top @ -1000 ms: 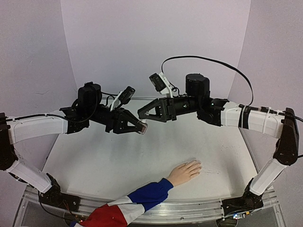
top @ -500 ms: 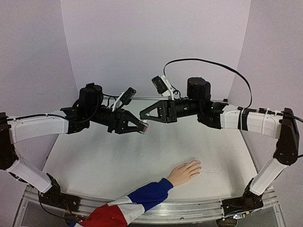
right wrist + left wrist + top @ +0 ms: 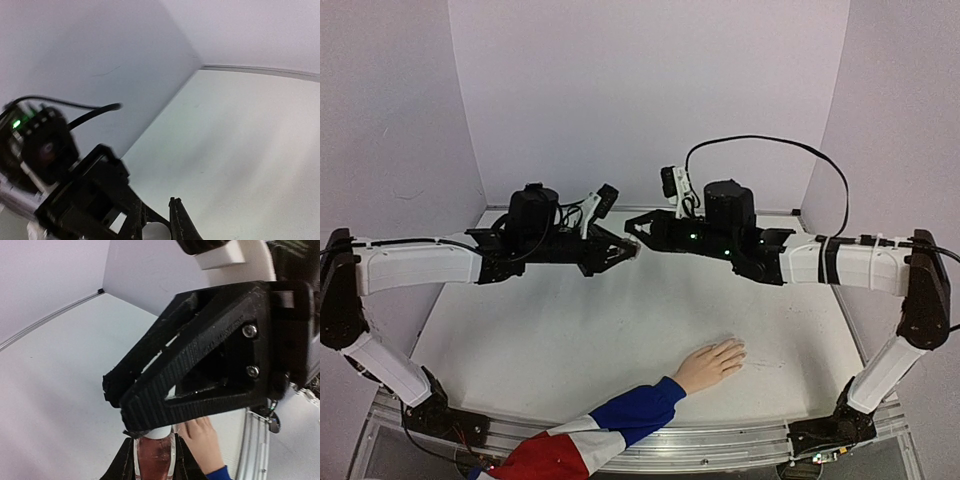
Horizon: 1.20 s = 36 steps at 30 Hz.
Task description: Paint the nails
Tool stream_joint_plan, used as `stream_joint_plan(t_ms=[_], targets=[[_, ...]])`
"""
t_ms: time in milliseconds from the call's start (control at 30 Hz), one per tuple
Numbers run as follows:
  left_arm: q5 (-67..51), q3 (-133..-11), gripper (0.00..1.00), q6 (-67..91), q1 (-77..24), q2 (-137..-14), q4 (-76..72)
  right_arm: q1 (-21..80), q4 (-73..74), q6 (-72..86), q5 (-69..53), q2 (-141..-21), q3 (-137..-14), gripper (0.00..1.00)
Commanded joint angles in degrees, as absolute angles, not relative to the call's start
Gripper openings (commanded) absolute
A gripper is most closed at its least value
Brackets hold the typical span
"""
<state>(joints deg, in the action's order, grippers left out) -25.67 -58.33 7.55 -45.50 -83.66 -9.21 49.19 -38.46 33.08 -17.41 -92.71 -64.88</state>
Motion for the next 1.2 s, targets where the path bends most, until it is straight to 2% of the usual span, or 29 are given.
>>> stream_joint_plan(t_ms=[0,167,300,467,633,800,933,1067,1167], targets=[[-3.64,-68.03,0.00,4.65,-43.09,-90.99,-21.64,57.60,-22.46,41.87,9.29,-97.58,-69.46,0.00],[1.41,-73.10,0.00,3.51,-44.34,-99.88,-26.19,61.87,-15.31,48.99,23.07,-105.17,-78.32,0.00],[2.27,-73.75,0.00,2.88,-46.46,-102.89,-27.46,62.38,-14.55,49.28,24.19,-106.77,-81.64,0.00],[2.60,-68.94,0.00,1.31,-49.17,-100.63,-27.51,62.24,-14.67,46.03,23.87,-103.61,-80.11,0.02],[1.23,-61.31,0.00,3.80,-49.25,-94.84,-27.14,60.83,-14.74,40.53,19.28,-97.56,-76.64,0.39],[-2.65,-58.96,0.00,4.68,-49.31,-88.56,-19.05,57.37,-15.49,33.49,8.35,-90.45,-72.48,0.52],[-6.02,-58.42,0.00,4.36,-48.54,-83.15,-12.15,55.78,-17.27,25.81,-2.97,-85.87,-69.39,0.73],[-18.93,-57.19,0.00,8.06,-45.28,-78.29,-9.25,52.11,-21.14,22.06,-16.92,-82.12,-65.84,0.84],[-36.08,-56.91,0.00,8.53,-44.30,-75.35,-9.18,49.32,-24.71,21.92,-27.80,-81.86,-65.37,0.86]])
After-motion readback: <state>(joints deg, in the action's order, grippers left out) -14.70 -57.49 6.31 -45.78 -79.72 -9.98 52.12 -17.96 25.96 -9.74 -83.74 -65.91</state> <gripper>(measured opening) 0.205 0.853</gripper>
